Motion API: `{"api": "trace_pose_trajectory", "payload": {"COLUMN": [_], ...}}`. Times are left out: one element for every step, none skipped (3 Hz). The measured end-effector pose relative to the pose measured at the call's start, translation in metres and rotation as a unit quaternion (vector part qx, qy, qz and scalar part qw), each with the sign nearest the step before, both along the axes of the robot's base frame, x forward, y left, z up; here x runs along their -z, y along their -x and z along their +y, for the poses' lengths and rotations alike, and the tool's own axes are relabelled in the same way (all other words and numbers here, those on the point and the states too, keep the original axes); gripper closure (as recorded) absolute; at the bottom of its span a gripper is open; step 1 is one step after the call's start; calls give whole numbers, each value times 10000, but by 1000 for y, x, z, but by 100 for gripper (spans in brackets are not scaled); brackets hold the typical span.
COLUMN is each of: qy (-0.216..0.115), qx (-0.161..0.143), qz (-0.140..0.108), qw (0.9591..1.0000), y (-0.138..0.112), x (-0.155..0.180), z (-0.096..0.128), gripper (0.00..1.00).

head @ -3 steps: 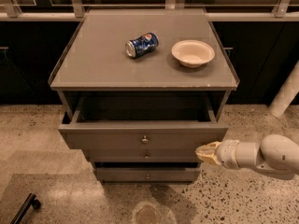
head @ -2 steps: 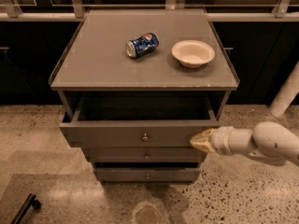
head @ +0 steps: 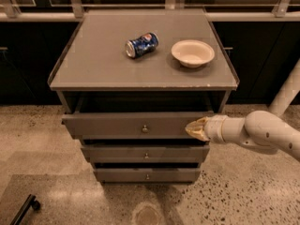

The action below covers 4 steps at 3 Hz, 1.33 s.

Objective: Close top drawer

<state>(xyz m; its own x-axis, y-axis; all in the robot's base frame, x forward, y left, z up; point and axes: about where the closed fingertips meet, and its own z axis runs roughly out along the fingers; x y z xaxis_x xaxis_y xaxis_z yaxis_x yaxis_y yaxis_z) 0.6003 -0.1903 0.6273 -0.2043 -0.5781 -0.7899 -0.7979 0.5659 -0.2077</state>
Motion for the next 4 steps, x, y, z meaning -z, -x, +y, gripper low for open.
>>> {"api": "trace_pose_trajectory", "payload": {"qy": [0, 81, 81, -32], "qx": [0, 28, 28, -36], "qz": [0, -159, -159, 4], "qw": [10000, 9998, 9998, 10000], "y": [0, -19, -18, -18], "x": [0, -10, -10, 1], "z": [0, 5, 6, 13], "gripper": [100, 100, 100, 100]}}
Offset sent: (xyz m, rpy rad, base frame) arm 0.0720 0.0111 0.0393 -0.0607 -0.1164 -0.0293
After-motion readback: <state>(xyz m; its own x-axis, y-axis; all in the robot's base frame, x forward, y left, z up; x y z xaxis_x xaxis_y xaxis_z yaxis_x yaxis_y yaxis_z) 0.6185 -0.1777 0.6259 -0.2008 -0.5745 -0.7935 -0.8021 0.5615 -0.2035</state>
